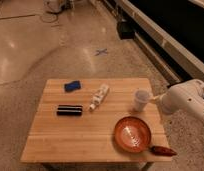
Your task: Drag the ceramic bowl in a circle
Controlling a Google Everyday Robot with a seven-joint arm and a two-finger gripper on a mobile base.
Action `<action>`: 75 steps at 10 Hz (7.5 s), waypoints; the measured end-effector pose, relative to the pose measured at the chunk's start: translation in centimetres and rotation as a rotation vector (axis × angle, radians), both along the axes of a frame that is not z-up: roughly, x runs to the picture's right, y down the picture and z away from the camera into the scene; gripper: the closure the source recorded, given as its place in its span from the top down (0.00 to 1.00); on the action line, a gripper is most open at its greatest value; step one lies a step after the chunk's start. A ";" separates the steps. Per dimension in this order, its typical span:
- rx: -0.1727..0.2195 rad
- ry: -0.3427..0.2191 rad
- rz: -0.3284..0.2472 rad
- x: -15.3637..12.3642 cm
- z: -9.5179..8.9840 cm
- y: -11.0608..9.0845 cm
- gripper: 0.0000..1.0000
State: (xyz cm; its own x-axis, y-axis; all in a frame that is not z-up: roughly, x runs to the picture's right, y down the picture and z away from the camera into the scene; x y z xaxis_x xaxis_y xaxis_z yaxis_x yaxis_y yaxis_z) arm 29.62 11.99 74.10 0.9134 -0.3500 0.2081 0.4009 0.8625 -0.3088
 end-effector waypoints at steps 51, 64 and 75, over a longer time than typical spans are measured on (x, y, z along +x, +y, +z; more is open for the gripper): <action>-0.102 -0.290 -0.717 -9.2 1.6 11.4 0.00; -0.116 -0.280 -0.710 -5.2 -0.1 13.4 0.00; -0.077 -0.268 -0.752 -12.3 5.0 7.7 0.00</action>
State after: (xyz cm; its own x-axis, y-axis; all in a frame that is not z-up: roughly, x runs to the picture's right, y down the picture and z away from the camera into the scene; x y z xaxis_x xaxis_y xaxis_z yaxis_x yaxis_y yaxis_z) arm 17.34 19.67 79.09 0.3543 -0.8274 0.4357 0.9351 0.3122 -0.1675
